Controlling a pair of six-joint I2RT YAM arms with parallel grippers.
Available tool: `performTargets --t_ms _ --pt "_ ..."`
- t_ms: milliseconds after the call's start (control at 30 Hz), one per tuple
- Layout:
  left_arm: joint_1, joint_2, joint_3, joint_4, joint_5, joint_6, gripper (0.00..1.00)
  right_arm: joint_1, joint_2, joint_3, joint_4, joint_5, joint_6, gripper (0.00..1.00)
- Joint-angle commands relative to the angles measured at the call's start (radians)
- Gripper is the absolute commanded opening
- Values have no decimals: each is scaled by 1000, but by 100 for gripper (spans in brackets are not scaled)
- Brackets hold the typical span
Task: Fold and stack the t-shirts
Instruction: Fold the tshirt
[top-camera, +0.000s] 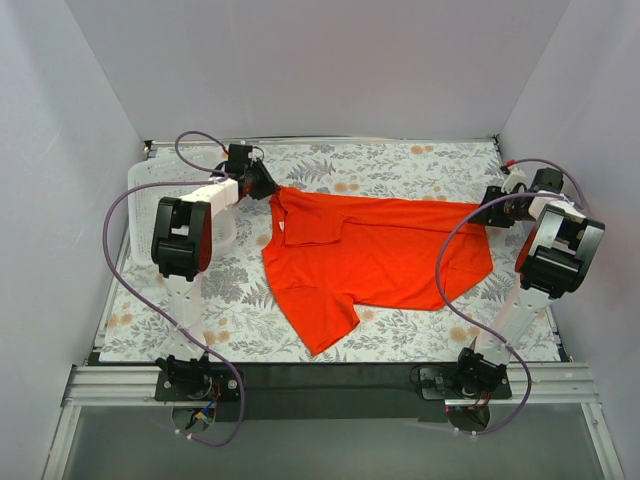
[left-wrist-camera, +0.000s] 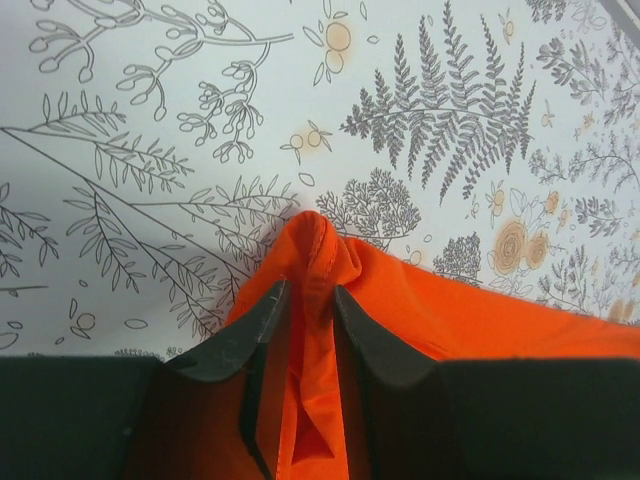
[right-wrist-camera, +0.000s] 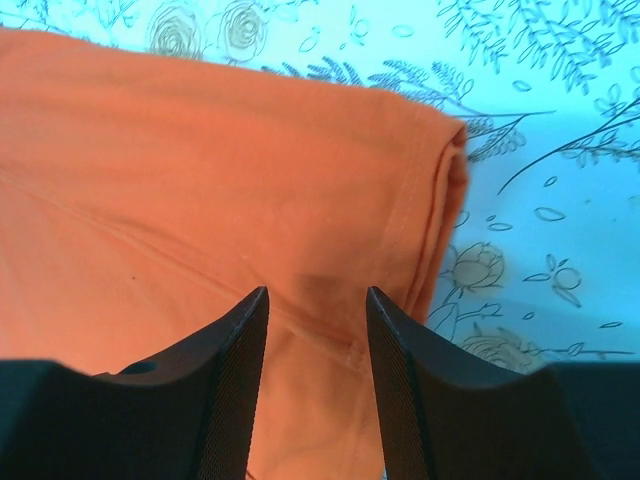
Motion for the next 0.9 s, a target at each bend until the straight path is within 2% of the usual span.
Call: performTargets --t_ms 0,400,600,733,767,800,833,867 --pt "13 2 45 23 45 26 24 -3 29 68 15 16 16 43" --pt "35 8 96 23 83 46 25 -3 80 92 10 111 -18 39" --pt "35 -65 78 60 137 92 30 -3 -9 94 -1 114 -67 46" --pt "35 -204 4 86 247 141 31 -2 -124 74 -62 83 -169 54" --pt "35 -241 -20 94 265 165 32 0 -144 69 -99 59 -277 59" --pt "35 -281 -57 102 279 172 35 0 -162 71 -204 -11 -351 63" --pt "33 -382 -136 111 282 178 38 1 -199 66 -264 -35 -436 67" --pt "33 -434 -189 123 299 181 40 3 -219 43 -313 -56 -588 68"
